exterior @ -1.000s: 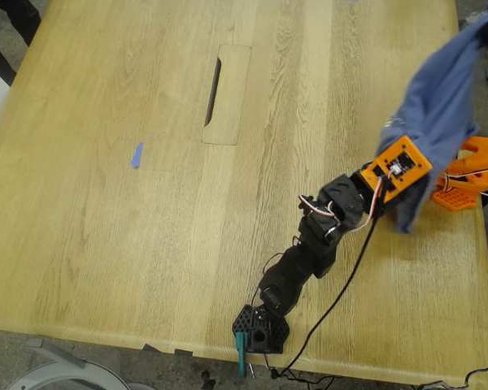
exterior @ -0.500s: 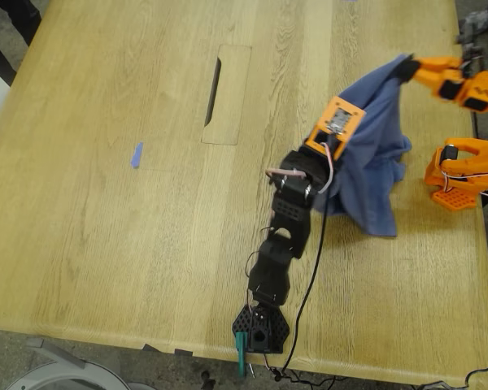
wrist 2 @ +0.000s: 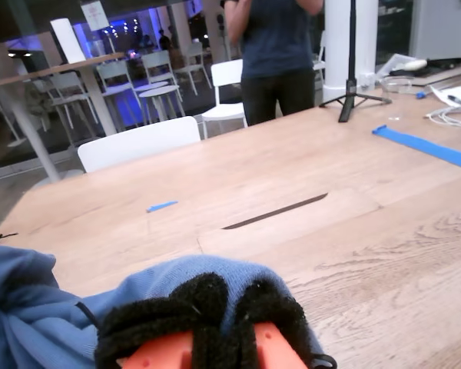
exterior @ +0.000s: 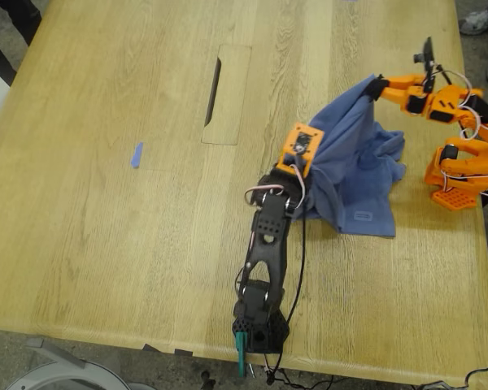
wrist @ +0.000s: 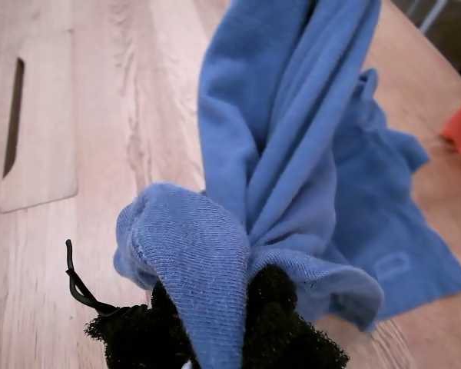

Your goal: Fold a T-shirt

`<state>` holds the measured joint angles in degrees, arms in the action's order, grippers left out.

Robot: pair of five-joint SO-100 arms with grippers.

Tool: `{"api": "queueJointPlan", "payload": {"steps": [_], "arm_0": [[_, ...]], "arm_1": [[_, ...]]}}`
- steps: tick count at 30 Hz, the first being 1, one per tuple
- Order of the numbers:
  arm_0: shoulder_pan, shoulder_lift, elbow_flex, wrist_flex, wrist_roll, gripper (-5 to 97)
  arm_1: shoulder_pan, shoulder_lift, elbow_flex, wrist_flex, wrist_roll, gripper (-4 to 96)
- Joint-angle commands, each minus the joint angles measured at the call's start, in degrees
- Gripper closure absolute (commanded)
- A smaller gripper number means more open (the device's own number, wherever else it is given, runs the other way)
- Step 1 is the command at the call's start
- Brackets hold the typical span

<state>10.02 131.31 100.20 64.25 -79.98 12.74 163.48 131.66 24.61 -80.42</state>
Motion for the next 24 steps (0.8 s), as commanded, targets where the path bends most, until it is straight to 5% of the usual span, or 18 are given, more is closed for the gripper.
{"api": "queueJointPlan", "payload": {"steps": [1,9,24], "arm_0": [[-4.7,6.9,5.5,-10.3,0.8,92],[-11.0,6.9,19.2,-30.7,1.3,92],[-23.2,-3.6,23.8,-54.9,1.4,92]], "arm_1": [[1.8,1.1,4.2,-6.3,0.7,89.3],[3.6,-10.7,15.8,-29.7,1.1,88.6],[7.9,-59.0,-14.5,-47.5,2.5,87.1]]}}
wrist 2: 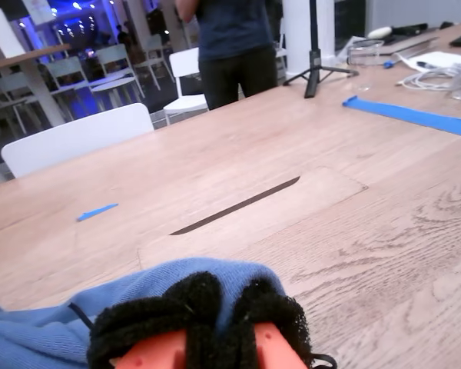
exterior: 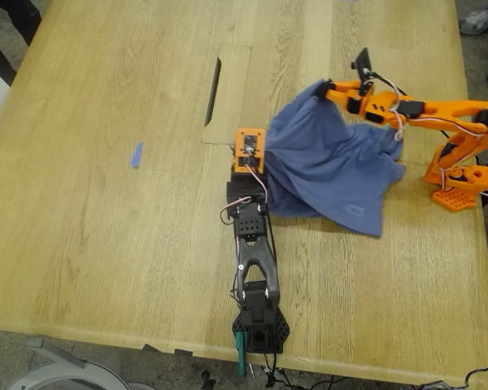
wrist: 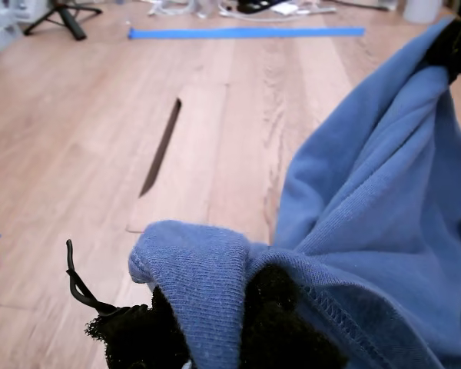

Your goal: Fold a T-shirt

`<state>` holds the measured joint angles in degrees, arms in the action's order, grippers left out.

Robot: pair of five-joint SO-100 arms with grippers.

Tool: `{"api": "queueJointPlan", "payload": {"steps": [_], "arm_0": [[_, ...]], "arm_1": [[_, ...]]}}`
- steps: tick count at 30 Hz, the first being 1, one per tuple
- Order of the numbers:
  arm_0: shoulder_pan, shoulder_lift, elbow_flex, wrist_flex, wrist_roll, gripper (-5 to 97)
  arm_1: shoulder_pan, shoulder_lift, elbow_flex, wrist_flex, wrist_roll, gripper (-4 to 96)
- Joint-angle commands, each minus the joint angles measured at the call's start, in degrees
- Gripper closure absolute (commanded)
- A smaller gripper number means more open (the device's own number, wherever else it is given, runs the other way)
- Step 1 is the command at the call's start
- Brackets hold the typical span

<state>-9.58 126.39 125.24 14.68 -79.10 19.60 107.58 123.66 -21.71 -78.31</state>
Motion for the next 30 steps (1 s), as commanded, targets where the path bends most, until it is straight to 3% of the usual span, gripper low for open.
{"api": "queueJointPlan", "payload": {"steps": [1,11,30], "arm_0": [[-3.7,1.0,-1.0,-6.2,0.5,92],[-5.3,-1.3,0.4,-11.4,0.4,92],[-9.1,1.3,4.5,-12.9,0.5,92]], "arm_1": [[1.1,-5.4,-9.0,-1.0,0.7,86.8],[2.7,-25.0,-32.6,4.4,1.5,86.3],[4.2,-36.0,-42.0,7.2,1.8,86.1]]}}
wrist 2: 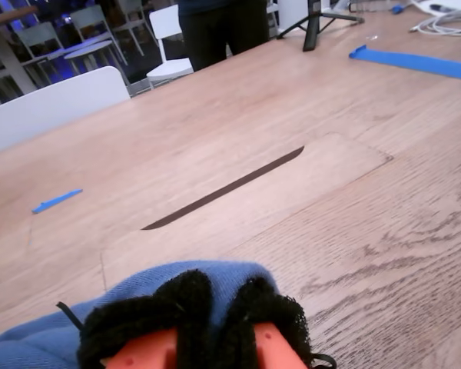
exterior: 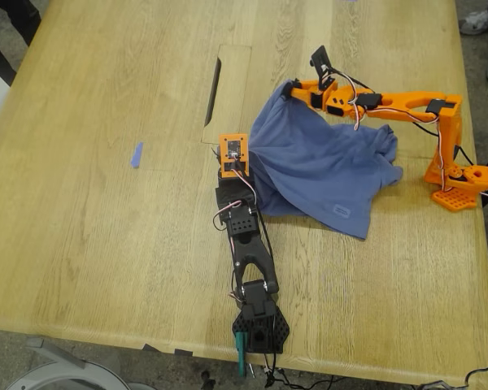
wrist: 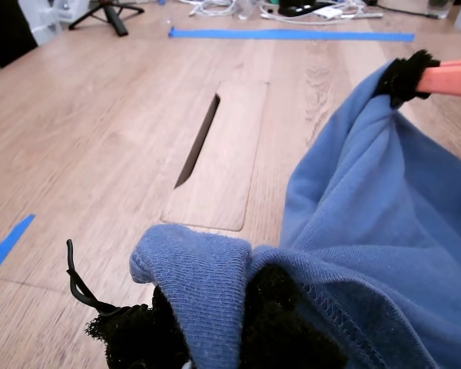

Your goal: Fold a T-shirt

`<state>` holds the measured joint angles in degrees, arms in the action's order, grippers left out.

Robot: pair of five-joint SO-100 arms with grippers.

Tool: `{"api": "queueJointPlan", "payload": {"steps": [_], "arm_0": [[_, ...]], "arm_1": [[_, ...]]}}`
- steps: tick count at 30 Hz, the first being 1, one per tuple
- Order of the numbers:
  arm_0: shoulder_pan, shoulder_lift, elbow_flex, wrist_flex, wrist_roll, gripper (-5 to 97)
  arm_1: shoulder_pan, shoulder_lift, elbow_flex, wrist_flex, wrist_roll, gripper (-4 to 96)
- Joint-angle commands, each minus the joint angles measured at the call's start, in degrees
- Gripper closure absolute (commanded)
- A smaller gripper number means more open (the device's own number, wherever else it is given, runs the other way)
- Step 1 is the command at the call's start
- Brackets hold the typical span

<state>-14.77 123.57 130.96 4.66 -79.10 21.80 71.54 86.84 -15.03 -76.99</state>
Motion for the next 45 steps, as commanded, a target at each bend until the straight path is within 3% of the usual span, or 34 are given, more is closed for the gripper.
{"api": "queueJointPlan", "payload": {"steps": [1,31,38,42,45], "arm_0": [[-4.1,4.0,-1.2,-3.0,0.5,92],[-9.1,0.2,-2.7,-8.4,0.7,92],[-8.7,-1.1,-4.6,-10.4,0.8,92],[-6.8,1.7,-5.4,-7.5,1.1,92],[-5.6,5.3,-4.7,-3.4,1.0,92]], "arm_1": [[2.1,-0.9,-6.5,0.8,0.4,86.1],[4.0,-15.9,-30.5,6.8,0.8,86.7],[4.0,-26.3,-52.1,16.3,0.8,86.9],[3.9,-45.4,-91.1,37.4,0.5,86.8],[3.7,-44.0,-93.3,43.1,0.7,87.2]]}}
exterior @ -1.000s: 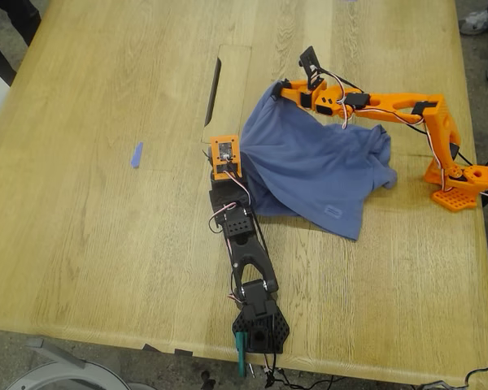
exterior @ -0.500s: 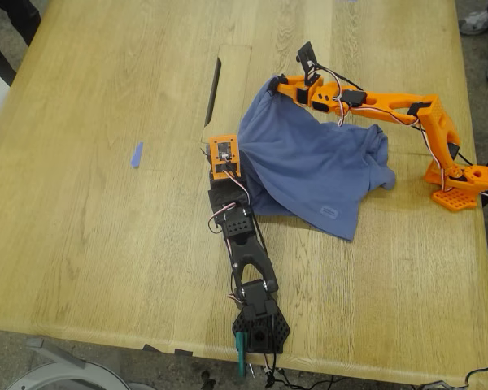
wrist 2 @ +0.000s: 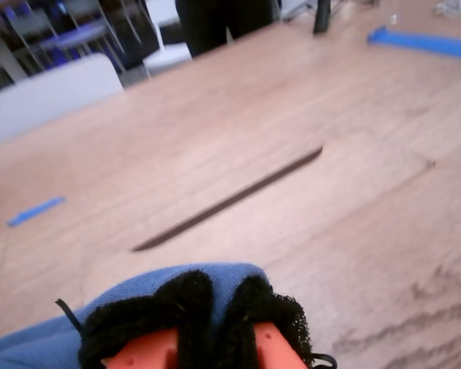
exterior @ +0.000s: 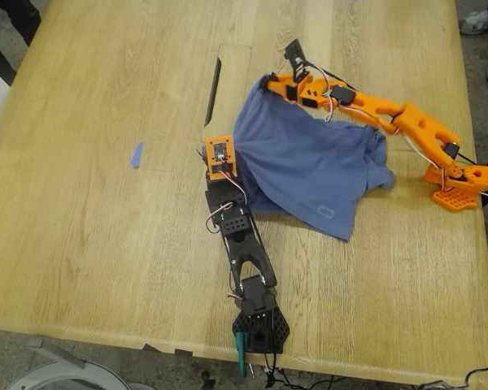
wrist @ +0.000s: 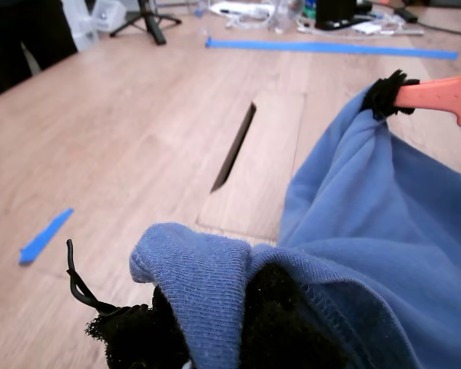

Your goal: Fold a T-shirt

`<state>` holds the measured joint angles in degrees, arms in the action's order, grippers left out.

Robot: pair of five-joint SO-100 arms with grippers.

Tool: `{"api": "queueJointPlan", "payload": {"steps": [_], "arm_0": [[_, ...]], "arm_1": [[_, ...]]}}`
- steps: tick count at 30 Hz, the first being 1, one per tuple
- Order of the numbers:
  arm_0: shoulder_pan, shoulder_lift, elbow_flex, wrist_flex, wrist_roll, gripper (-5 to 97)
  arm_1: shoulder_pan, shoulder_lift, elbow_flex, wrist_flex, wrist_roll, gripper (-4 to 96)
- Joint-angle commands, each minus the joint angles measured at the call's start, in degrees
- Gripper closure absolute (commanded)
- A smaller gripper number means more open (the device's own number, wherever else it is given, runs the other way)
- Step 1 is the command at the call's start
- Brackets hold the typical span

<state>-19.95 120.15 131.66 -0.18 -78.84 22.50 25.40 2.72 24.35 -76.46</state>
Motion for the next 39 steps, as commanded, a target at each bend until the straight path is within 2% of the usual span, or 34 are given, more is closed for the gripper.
{"api": "queueJointPlan", "payload": {"steps": [1,7,12,17,25,28,33,39], "arm_0": [[0.1,9.9,-5.4,2.9,0.7,92],[3.7,17.6,-7.1,14.1,1.0,92],[8.7,23.6,-12.1,28.3,1.1,92],[17.8,29.1,-15.7,40.8,0.4,92],[33.8,29.1,-21.4,50.3,-0.5,92],[40.2,29.2,-21.3,52.2,-0.9,92],[50.0,28.7,-20.2,51.9,-1.9,92],[57.2,30.1,-17.1,50.9,-3.2,92]], "arm_1": [[3.0,2.5,-10.2,5.4,0.1,87.4],[4.1,10.9,-10.1,16.3,-1.2,88.0],[4.5,18.6,-10.1,28.0,-1.7,88.4],[3.0,27.0,-10.1,43.5,-1.7,88.9],[0.5,38.8,-10.2,69.9,-1.6,90.6],[-0.3,41.7,-9.7,72.5,-1.1,90.8],[-2.3,51.9,5.1,72.6,-0.7,90.9],[-5.7,78.3,45.7,71.8,-0.5,90.9]]}}
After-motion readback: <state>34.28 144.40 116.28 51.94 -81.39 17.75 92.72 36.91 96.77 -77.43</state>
